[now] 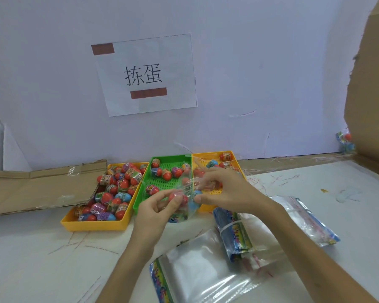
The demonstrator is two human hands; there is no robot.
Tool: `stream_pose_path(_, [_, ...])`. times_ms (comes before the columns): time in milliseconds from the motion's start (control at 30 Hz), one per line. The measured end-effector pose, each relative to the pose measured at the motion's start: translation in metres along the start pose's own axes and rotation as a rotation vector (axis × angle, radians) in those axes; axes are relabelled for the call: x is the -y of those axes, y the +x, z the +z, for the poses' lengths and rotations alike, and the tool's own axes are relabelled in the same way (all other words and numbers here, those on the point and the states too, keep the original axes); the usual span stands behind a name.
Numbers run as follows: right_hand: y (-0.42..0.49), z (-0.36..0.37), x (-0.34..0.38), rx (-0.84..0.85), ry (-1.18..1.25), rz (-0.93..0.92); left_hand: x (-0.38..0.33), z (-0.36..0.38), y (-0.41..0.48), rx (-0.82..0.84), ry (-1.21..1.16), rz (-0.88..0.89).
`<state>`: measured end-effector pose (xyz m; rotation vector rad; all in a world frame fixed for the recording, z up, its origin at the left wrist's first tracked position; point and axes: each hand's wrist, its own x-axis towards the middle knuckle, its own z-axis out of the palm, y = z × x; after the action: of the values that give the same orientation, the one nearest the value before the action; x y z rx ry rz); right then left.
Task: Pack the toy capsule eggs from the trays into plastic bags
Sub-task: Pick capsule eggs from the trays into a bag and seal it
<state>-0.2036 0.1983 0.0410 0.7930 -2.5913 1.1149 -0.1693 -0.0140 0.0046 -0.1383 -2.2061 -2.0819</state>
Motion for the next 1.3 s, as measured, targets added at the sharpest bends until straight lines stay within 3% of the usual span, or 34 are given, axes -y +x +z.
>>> stream_pose_path(300, [-0.001, -0.005, 0.007, -0.018, -0.025, -0.006, -0.001, -0.007, 0.001, 0.104, -0.182, -0.165])
stream_pose_path(533, [-0.001, -0.005, 0.01, -0.063, 0.009, 0.004, -0.003, -0.008, 0.002, 0.156, 0.03, -0.2])
stream_pose_path(700, [-0.002, -0.007, 0.008, -0.087, 0.026, 0.018, -0.003, -0.008, 0.001, 0.17, -0.018, -0.17])
stream_pose_path(967, [0.0, -0.002, 0.003, -0.037, 0.032, 0.0, 0.002, -0.007, 0.003, 0.005, -0.07, -0.136])
stream_pose_path(1100, [0.002, 0.005, 0.002, -0.243, 0.022, -0.045, 0.005, -0.007, 0.004, -0.047, -0.091, -0.117])
stream_pose_path(1200, [0.004, 0.012, 0.009, -0.419, 0.157, 0.071, 0.004, -0.006, 0.004, -0.055, -0.135, -0.096])
stream_pose_path(1300, [0.006, 0.021, 0.014, -0.279, 0.44, 0.339, 0.005, -0.005, 0.004, -0.069, -0.158, -0.08])
